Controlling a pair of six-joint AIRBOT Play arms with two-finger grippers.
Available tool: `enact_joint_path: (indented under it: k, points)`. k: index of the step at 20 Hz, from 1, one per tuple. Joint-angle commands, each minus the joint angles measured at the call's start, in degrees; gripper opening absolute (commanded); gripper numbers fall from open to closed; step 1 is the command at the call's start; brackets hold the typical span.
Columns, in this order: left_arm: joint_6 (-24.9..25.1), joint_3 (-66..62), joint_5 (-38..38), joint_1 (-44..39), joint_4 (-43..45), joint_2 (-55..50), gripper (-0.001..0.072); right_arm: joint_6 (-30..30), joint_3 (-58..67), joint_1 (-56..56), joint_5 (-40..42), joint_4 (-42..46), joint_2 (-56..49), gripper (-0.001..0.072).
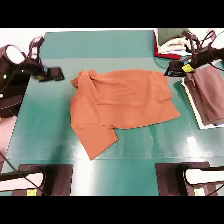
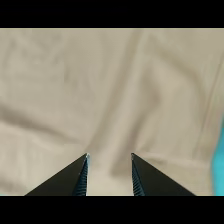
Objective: Fold the shirts.
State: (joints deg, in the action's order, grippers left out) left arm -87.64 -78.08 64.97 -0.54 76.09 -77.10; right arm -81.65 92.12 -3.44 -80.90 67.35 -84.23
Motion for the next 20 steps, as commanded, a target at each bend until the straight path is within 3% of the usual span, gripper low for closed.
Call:
enact_joint_path:
  k: [1, 7, 14, 20]
  points:
    - [-0.48, 16.04, 1.99, 2.36, -0.57, 8.55, 0.0609, 3.85, -8.5, -0.92, -2.03, -7.02, 6.51, 0.0301]
    - [0.28, 43.15, -2.56, 2.36, -14.78, 20.04, 0.0609, 4.81, -21.92, 0.28, 4.02, -12.44, 17.2, 0.0302]
    - [7.13, 51.1, -12.87, 2.16, -30.23, 20.02, 0.0608, 4.79, -23.52, 0.22, 4.9, -12.41, 20.15, 0.0302]
    - [7.1, 52.09, -18.49, -0.74, -32.76, 19.37, 0.0607, 4.72, -23.52, 0.22, 6.01, -12.46, 20.15, 0.0302]
